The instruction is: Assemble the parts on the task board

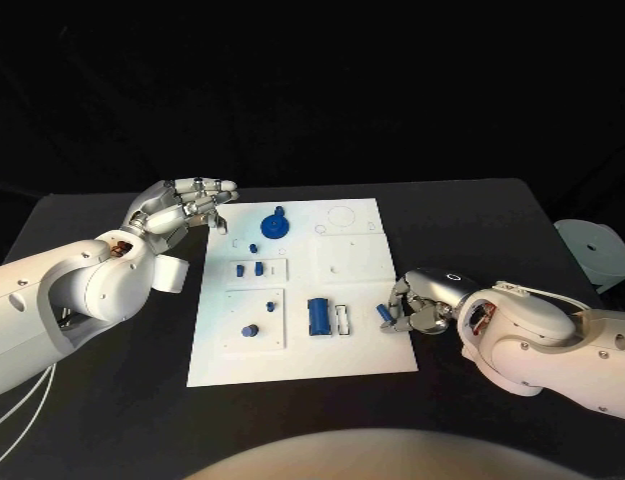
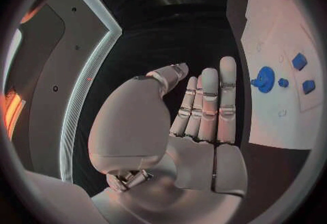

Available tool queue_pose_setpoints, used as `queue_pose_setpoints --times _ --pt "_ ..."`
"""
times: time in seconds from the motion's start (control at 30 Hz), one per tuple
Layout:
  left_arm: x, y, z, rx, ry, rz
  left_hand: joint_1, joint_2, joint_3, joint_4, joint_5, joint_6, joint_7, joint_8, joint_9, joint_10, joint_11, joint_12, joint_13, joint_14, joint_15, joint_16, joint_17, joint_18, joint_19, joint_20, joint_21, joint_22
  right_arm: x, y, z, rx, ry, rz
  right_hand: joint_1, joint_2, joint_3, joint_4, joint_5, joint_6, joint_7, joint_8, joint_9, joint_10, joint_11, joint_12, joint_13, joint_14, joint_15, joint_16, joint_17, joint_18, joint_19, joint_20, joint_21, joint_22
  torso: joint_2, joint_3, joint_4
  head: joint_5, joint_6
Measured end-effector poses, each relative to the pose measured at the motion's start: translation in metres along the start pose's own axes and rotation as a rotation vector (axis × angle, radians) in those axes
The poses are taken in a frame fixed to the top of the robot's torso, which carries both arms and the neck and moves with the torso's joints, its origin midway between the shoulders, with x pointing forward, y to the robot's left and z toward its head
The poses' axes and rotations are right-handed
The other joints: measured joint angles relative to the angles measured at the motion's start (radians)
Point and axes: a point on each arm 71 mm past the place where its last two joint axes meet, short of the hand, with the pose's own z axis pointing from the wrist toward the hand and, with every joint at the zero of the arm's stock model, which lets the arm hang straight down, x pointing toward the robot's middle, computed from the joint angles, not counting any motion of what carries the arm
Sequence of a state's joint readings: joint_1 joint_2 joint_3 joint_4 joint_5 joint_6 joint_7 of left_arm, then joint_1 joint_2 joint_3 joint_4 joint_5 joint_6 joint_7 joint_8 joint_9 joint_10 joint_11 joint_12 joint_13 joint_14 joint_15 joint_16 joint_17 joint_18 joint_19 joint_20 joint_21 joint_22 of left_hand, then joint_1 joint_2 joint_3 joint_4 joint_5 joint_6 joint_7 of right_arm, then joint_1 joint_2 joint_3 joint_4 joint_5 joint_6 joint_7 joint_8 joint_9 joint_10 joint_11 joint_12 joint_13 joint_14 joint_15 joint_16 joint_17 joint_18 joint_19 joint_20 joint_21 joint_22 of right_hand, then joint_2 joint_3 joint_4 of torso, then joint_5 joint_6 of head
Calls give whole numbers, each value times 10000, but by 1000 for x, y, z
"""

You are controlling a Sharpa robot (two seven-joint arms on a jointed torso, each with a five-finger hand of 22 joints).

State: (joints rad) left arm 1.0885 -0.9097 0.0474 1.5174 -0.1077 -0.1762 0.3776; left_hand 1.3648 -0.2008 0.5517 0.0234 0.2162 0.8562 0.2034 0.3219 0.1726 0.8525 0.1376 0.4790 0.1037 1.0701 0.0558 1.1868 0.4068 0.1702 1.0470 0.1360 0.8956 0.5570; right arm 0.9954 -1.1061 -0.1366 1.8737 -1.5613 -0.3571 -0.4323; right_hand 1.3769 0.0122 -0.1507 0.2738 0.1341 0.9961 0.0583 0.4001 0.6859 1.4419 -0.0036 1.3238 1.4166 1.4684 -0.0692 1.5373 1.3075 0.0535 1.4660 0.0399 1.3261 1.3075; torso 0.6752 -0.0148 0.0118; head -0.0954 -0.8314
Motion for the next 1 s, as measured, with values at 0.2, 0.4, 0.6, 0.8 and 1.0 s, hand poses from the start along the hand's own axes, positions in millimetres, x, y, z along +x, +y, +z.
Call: queue_pose_setpoints --times 0.2,0.4,0.6,0.8,1.0 --pt "0 0 0 -3 15 -6 0 0 -28 28 0 -35 -35 36 11 0 0 0 -1 0 0 0 0 0 0 0 0 -14 1 5 4 -179 -99 -207 514 -348 713 -301 -687 72 -38 -195 -1 -55 -66 -57 237 -44 -45 0 0 -1 0 0 0 -1 -1 2 0 4 -32" --pt "0 0 0 -9 5 -1 0 0 -28 28 0 -35 -35 36 11 0 0 0 8 0 0 0 1 0 0 0 0 -13 1 11 6 -400 -207 -332 1142 -976 1773 -100 80 -15 6 -438 -274 -91 -139 -174 195 -3 -153 0 0 0 3 -82 0 -1 -8 2 8 25 -47" --pt "-1 0 -1 -14 -2 3 0 0 -28 28 0 -35 -35 36 10 0 0 40 8 0 0 0 1 0 0 0 0 -13 3 14 5 -509 -294 -357 1163 -1396 4587 1316 367 -124 154 -169 157 21 -51 -223 -995 -3 -74 0 -1 0 3 -81 0 -1 -12 2 3 58 -48" --pt "-1 0 -1 -23 -3 3 0 0 -27 27 0 -35 -35 36 9 -38 38 40 7 0 0 40 -4 0 0 0 -40 -13 4 16 3 -468 -283 -233 -391 -1800 6391 758 505 -124 153 66 470 107 -71 -186 -1083 -3 -76 0 -1 0 2 -79 0 -2 -14 -3 -7 69 -36" --pt "0 0 0 -30 3 6 39 39 -27 27 0 -35 -35 36 8 -37 38 40 6 0 0 40 -8 0 0 0 -40 -13 4 21 2 -447 -198 35 -944 -1821 6855 353 518 -127 156 105 536 107 -71 -186 -1083 -3 -76 0 -1 0 1 -78 0 6 -15 -9 6 71 -19"
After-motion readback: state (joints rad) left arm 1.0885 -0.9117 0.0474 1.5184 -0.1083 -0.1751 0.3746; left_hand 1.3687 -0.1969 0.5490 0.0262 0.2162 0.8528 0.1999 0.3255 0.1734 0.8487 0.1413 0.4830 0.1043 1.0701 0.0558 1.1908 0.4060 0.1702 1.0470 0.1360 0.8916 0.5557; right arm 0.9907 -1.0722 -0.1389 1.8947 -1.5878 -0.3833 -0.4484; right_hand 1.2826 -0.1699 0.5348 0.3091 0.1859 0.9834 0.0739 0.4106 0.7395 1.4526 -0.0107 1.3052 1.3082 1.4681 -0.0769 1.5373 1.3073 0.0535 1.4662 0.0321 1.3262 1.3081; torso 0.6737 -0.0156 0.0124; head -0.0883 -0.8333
